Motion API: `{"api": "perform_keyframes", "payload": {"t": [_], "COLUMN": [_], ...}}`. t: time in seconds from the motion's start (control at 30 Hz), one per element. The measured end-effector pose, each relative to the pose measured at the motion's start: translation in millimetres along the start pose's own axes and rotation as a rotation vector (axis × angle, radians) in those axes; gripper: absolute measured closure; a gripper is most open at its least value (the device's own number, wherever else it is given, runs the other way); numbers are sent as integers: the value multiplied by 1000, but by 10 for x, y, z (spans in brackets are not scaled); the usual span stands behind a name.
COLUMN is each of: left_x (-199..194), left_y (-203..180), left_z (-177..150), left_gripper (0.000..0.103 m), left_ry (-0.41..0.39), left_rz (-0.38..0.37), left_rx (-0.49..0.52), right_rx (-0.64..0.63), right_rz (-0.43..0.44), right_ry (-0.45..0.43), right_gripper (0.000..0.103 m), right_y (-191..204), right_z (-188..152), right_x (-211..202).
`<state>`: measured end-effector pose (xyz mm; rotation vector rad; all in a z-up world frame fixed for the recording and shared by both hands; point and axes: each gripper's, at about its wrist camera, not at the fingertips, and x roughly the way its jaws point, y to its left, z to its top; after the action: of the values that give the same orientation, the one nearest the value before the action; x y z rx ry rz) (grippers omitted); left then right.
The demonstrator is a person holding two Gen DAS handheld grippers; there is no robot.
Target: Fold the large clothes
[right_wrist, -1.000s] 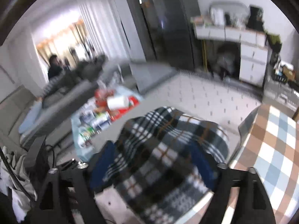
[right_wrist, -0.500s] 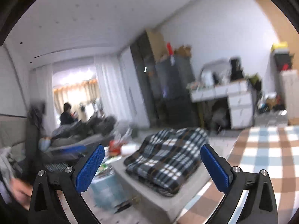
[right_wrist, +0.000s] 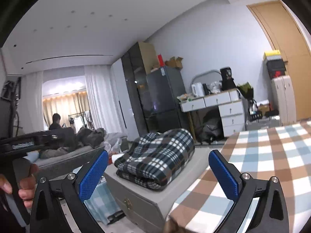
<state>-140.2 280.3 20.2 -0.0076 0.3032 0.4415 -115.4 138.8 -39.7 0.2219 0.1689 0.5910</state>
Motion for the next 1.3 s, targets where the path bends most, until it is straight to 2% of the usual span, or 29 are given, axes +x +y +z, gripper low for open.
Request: {"api": "perform_keyframes", "payload": {"t": [0.13,0.33,0.5,0.7,1.3], "left_x": [-57,-92,-107,-143,-140], "left_y": [-78,-76,-74,-38,-23], "left_z": [-9,1,1,-3,-21], "left_gripper": [1,1,1,1,1], "left_ry": [-14,5,3,4,17], "left_rz": [-18,-60,-49,-44,-54], "left_rx": [17,1,1,-14,-19], "right_rx": [-28,-64,-37,-67,-75], "right_rz": [15,-7,8,9,23], "right_ry": [-8,-12,-33,-49,-53], "right_gripper": [0,0,0,0,0], "right_y": [124,208,223,292,358], "right_z": [47,85,137,197,209], "right_x": [-152,-199,-282,-306,-339]}}
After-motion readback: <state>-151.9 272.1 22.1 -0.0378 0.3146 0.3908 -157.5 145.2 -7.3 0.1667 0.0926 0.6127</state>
